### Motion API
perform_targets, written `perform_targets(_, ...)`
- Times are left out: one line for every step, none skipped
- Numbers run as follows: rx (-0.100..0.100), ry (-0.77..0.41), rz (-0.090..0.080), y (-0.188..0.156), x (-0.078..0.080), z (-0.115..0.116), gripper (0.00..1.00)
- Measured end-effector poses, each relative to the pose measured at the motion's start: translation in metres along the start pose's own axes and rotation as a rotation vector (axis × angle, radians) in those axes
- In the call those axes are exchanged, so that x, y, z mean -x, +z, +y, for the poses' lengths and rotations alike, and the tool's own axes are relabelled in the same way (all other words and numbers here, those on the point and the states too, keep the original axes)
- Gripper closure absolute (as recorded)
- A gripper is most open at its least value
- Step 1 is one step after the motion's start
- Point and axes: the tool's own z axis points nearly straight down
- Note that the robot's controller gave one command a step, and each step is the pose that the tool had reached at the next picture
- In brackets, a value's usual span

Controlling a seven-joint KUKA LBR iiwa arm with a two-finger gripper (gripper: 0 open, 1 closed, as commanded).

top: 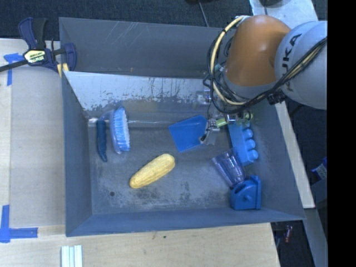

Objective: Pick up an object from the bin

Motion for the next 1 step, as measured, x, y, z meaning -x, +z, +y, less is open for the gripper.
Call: perform_targets(0.0, 0.0, 0.0, 0.0003, 0.0, 0.0001, 0.0)
